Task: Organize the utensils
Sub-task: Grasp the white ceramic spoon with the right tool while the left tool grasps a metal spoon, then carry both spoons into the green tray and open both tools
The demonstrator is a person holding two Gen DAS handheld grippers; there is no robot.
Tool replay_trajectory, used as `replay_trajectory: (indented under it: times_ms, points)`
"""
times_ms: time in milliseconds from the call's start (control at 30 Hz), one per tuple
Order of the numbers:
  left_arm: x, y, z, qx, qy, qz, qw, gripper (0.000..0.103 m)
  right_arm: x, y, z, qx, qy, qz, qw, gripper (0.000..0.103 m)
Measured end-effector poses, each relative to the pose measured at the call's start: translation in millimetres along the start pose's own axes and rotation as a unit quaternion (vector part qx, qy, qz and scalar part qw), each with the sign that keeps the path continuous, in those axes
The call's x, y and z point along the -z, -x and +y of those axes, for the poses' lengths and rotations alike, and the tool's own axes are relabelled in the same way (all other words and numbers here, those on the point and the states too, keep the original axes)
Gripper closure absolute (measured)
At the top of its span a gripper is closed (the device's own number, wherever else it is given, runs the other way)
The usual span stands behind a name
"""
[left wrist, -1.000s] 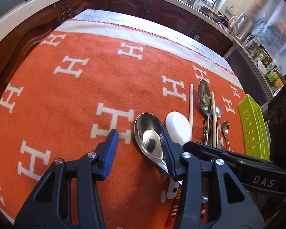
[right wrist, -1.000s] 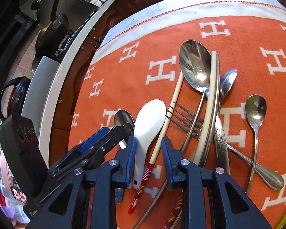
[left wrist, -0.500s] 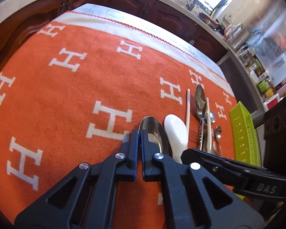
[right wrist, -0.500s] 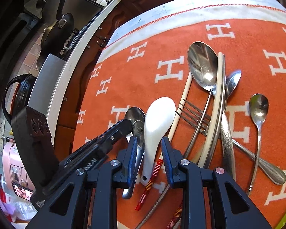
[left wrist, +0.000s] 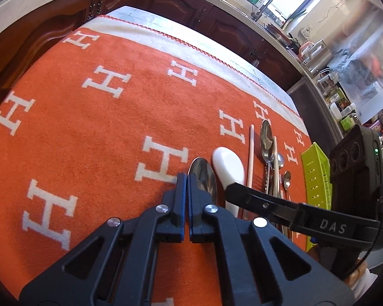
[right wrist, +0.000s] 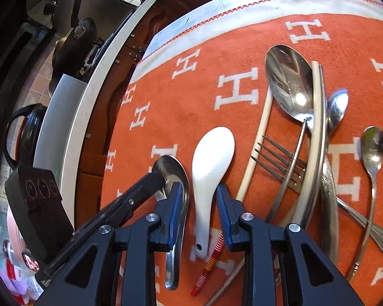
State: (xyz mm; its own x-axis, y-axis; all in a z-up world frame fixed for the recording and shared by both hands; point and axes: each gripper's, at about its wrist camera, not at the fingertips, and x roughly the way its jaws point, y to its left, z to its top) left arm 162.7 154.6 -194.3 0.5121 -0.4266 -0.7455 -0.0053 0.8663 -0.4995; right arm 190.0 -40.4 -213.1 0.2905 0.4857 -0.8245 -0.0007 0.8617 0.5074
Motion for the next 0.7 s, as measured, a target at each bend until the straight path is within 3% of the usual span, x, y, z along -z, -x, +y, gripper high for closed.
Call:
replay_trajectory:
  times_ms: [67,100,200,500,700]
  points:
    - [1,0,0,0.003,0.004,0.002,1.0000,0.103,-2,-3,2,-0.003,0.001,-0.003,1.000,0.078]
    - [0,0,-1,0.004,0.002,0.002,1.0000,0.103,-2,-5,3,0.000,0.005,-0.005,1.000,0.089]
    - [1,1,-3,0.006,0.002,0.001,1.0000,0.103,0,-6,8,-0.002,0.012,-0.013,1.000,0.096]
    - [-8,27,-22,-0.002,-0.019,-0.013,0.9997,0.103,5,36,37,0.013,0.076,-0.066,0.995,0.097]
    - [-17,52,-74,0.020,-0.074,-0.022,0.9968,0.103,12,101,29,0.039,0.078,-0.100,0.991,0.097]
